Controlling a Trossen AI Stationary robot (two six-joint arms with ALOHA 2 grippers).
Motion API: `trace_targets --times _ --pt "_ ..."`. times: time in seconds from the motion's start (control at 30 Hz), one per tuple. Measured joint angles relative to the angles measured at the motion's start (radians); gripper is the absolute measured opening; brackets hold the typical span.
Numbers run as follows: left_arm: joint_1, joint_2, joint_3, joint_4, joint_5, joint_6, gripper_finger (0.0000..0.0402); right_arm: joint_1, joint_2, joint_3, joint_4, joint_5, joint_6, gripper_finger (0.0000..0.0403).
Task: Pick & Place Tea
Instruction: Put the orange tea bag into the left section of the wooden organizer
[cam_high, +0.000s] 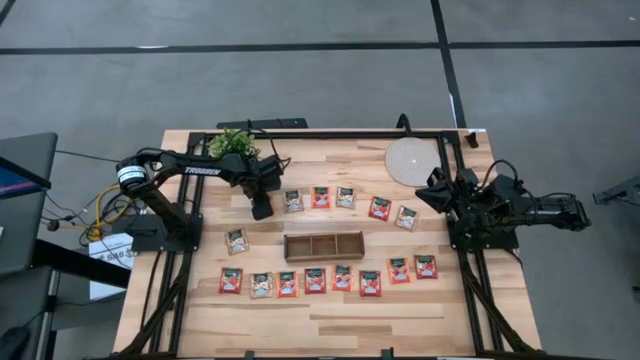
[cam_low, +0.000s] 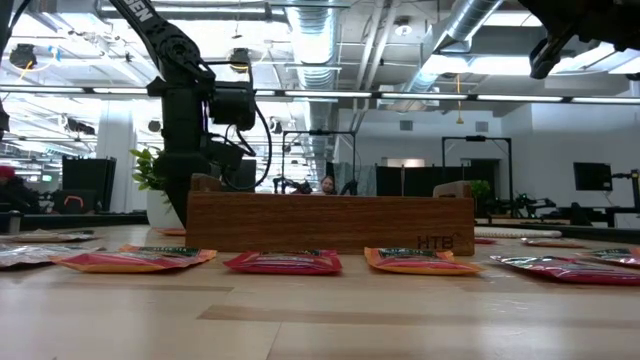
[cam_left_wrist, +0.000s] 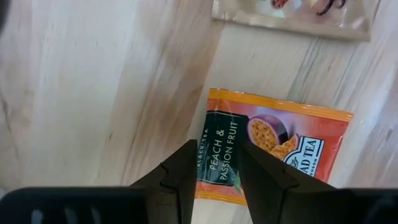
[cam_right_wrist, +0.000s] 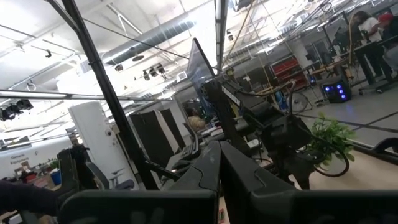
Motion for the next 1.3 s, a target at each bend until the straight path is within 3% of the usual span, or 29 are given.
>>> trace_targets --times 0.33,0.87,1.3 --pt "0.000 0.000 0.087 -0.075 -0.006 0.019 0.0104 0.000 0.000 0.000 0.000 0.000 0.000 0.0000" --pt "0.011 0.000 0.090 -0.123 -0.006 0.057 0.0104 0.000 0.000 0.000 0.001 0.000 0.000 0.0000" --pt "0.014 0.023 -0.008 -0.092 0.001 0.051 0.0104 0.000 0.000 0.000 0.001 0.000 0.000 0.0000"
